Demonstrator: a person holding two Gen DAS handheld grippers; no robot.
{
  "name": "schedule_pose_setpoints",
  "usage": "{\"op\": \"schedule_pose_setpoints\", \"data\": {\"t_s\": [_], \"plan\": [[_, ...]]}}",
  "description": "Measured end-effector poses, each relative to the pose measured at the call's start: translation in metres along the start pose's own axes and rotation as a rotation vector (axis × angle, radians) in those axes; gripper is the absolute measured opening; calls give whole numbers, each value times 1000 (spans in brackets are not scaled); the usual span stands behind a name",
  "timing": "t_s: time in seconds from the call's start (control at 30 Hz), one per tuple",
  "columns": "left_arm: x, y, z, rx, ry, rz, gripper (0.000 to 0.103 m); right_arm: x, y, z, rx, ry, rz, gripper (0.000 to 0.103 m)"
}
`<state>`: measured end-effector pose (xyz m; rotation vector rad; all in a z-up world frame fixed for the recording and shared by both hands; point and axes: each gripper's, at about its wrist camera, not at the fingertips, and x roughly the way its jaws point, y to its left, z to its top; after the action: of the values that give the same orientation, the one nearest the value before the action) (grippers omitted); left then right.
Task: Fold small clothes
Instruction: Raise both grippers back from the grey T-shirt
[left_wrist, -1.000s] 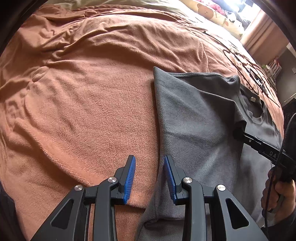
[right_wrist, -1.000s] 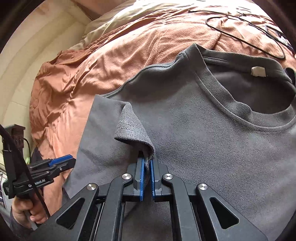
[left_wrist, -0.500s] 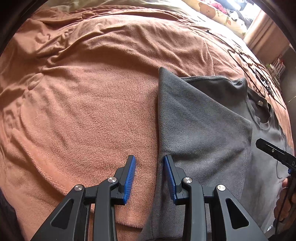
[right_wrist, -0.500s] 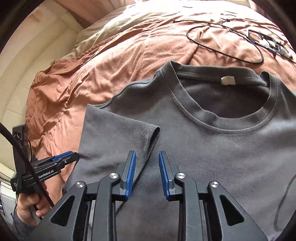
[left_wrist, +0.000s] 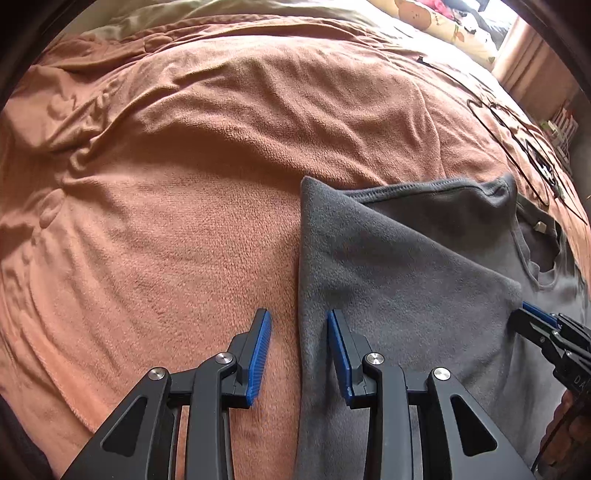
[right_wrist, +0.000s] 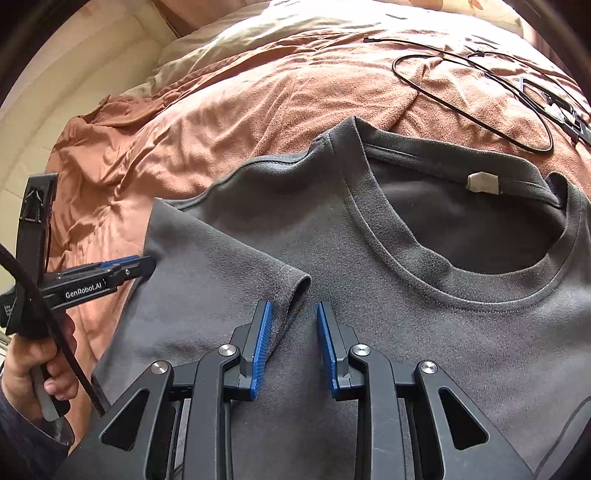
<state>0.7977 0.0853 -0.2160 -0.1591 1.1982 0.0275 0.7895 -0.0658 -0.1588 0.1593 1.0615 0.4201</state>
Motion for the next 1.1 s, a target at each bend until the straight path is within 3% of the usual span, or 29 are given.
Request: {"op": "schedule_pose_setpoints", "data": {"t_s": [0.3, 0.5, 0.6, 0.9, 1.1], "plan": [[19, 7, 44, -67, -31, 63, 41, 6, -3, 1, -10, 4, -3, 21], [19, 14, 49, -140, -49, 77, 43, -13, -10, -6, -21, -37, -7, 22], [6, 16, 40, -121, -54, 100, 43, -31, -11, -15, -47, -70, -57, 22], [-49, 11, -9, -106, -70, 3, 43, -101, 20, -48, -134, -137, -146, 23], [-100, 1, -48, -98, -112, -36, 44, -134, 33, -75, -113, -54, -128, 25]]}}
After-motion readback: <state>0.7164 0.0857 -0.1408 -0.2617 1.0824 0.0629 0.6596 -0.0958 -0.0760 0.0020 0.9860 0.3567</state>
